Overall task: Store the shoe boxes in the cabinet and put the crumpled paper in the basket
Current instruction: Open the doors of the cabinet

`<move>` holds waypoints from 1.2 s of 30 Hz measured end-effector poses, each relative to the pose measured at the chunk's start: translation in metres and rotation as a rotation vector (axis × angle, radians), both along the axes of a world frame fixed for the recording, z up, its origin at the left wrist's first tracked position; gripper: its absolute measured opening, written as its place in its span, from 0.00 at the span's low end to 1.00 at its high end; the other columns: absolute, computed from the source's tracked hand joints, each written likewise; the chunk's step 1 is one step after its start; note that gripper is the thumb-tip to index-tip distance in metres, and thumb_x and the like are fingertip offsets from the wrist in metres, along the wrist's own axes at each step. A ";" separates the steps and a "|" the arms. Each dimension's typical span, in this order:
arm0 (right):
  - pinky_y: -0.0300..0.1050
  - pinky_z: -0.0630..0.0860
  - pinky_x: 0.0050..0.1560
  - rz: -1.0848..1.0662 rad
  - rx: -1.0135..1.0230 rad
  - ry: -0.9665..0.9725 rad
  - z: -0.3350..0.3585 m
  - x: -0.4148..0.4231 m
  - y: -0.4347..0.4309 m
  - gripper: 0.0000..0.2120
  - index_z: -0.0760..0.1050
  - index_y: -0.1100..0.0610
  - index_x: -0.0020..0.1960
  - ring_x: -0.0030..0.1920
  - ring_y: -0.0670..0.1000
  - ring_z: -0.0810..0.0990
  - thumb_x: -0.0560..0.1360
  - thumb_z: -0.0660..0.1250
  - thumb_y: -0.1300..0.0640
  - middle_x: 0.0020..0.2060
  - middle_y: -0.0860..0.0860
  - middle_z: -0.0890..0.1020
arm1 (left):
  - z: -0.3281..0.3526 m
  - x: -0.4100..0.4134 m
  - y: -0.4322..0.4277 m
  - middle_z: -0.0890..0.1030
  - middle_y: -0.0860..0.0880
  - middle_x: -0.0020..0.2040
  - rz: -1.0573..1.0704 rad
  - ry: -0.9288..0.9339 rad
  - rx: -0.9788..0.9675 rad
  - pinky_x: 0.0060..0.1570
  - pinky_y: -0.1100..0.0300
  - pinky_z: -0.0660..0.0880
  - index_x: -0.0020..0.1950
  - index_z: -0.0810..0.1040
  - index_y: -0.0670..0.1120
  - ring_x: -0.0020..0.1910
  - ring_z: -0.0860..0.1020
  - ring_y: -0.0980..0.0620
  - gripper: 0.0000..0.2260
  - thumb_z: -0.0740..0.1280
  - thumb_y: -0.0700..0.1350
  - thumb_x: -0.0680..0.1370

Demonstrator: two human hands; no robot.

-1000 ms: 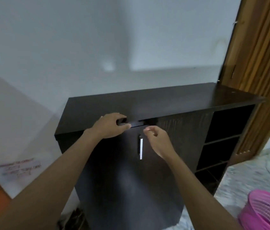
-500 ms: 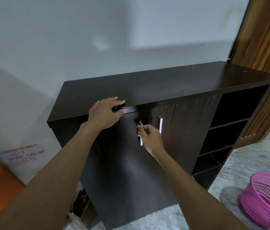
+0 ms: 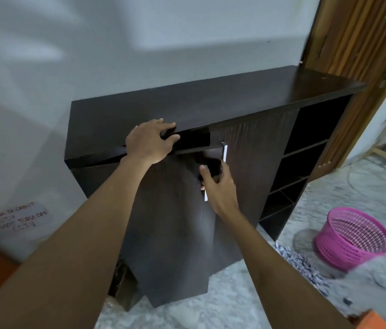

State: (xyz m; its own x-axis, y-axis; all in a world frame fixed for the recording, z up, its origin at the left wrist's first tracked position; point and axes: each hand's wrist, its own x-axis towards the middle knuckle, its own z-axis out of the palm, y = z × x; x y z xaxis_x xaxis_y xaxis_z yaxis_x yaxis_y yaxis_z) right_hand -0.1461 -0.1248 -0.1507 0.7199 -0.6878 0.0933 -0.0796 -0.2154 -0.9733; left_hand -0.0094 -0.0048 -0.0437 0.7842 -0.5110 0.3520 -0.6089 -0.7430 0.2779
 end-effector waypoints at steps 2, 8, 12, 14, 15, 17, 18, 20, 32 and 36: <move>0.47 0.77 0.55 -0.033 0.000 -0.005 0.001 -0.015 0.010 0.25 0.67 0.47 0.70 0.47 0.45 0.81 0.76 0.65 0.39 0.45 0.45 0.82 | -0.002 0.002 0.001 0.68 0.54 0.75 -0.016 -0.027 -0.004 0.70 0.47 0.63 0.71 0.71 0.60 0.73 0.66 0.49 0.21 0.60 0.63 0.79; 0.26 0.72 0.37 -0.074 -0.015 -0.017 0.001 -0.079 0.046 0.20 0.64 0.42 0.63 0.40 0.35 0.81 0.76 0.67 0.40 0.45 0.44 0.83 | -0.001 0.003 0.000 0.69 0.51 0.74 -0.034 0.007 -0.003 0.70 0.47 0.63 0.71 0.72 0.59 0.72 0.68 0.46 0.21 0.62 0.62 0.78; 0.54 0.80 0.53 -0.047 -0.049 0.045 -0.009 -0.124 0.057 0.18 0.69 0.31 0.56 0.48 0.44 0.83 0.71 0.57 0.25 0.46 0.43 0.84 | 0.002 -0.005 0.006 0.65 0.48 0.77 -0.073 0.022 0.068 0.73 0.46 0.60 0.74 0.68 0.55 0.73 0.66 0.43 0.22 0.58 0.58 0.81; 0.57 0.79 0.54 -0.016 -0.061 0.042 -0.004 -0.150 0.059 0.22 0.76 0.34 0.51 0.44 0.45 0.82 0.73 0.51 0.24 0.39 0.44 0.82 | 0.002 -0.011 0.013 0.62 0.47 0.78 -0.088 0.011 0.125 0.74 0.46 0.58 0.77 0.64 0.52 0.75 0.63 0.43 0.22 0.56 0.55 0.82; 0.55 0.79 0.53 0.007 -0.050 0.017 0.001 -0.160 0.060 0.25 0.79 0.39 0.48 0.42 0.44 0.80 0.74 0.50 0.26 0.35 0.43 0.79 | 0.002 -0.015 0.018 0.61 0.46 0.78 -0.088 0.000 0.155 0.74 0.46 0.58 0.77 0.62 0.51 0.76 0.61 0.43 0.23 0.56 0.55 0.82; 0.49 0.77 0.54 0.073 0.002 -0.007 0.010 -0.171 0.063 0.26 0.82 0.46 0.48 0.43 0.44 0.78 0.74 0.52 0.31 0.36 0.40 0.78 | 0.003 -0.023 0.034 0.60 0.46 0.79 -0.087 -0.016 0.195 0.74 0.47 0.58 0.78 0.59 0.48 0.76 0.60 0.42 0.27 0.57 0.56 0.82; 0.50 0.77 0.57 0.130 0.045 -0.004 0.015 -0.172 0.066 0.25 0.83 0.49 0.48 0.45 0.45 0.79 0.75 0.55 0.33 0.38 0.40 0.80 | 0.003 -0.026 0.043 0.60 0.45 0.79 -0.083 -0.022 0.199 0.74 0.48 0.59 0.79 0.59 0.47 0.76 0.60 0.42 0.28 0.58 0.57 0.81; 0.52 0.77 0.58 0.291 0.176 0.038 0.018 -0.167 0.077 0.19 0.84 0.50 0.48 0.45 0.45 0.82 0.80 0.59 0.41 0.40 0.45 0.84 | 0.003 -0.028 0.065 0.62 0.43 0.77 -0.052 -0.014 0.181 0.73 0.47 0.60 0.78 0.59 0.45 0.75 0.61 0.41 0.30 0.59 0.58 0.80; 0.53 0.67 0.71 0.769 0.228 0.082 0.024 -0.126 0.195 0.27 0.67 0.42 0.73 0.70 0.46 0.71 0.76 0.62 0.37 0.69 0.43 0.74 | 0.010 -0.024 0.150 0.54 0.46 0.80 -0.065 0.164 0.173 0.76 0.54 0.51 0.79 0.55 0.44 0.79 0.52 0.47 0.35 0.64 0.57 0.78; 0.51 0.65 0.73 0.801 0.115 0.072 0.028 -0.111 0.219 0.31 0.60 0.43 0.77 0.73 0.45 0.66 0.76 0.63 0.39 0.75 0.43 0.67 | 0.018 -0.026 0.151 0.52 0.49 0.81 -0.054 0.232 0.199 0.77 0.53 0.50 0.80 0.54 0.47 0.79 0.51 0.48 0.35 0.64 0.57 0.78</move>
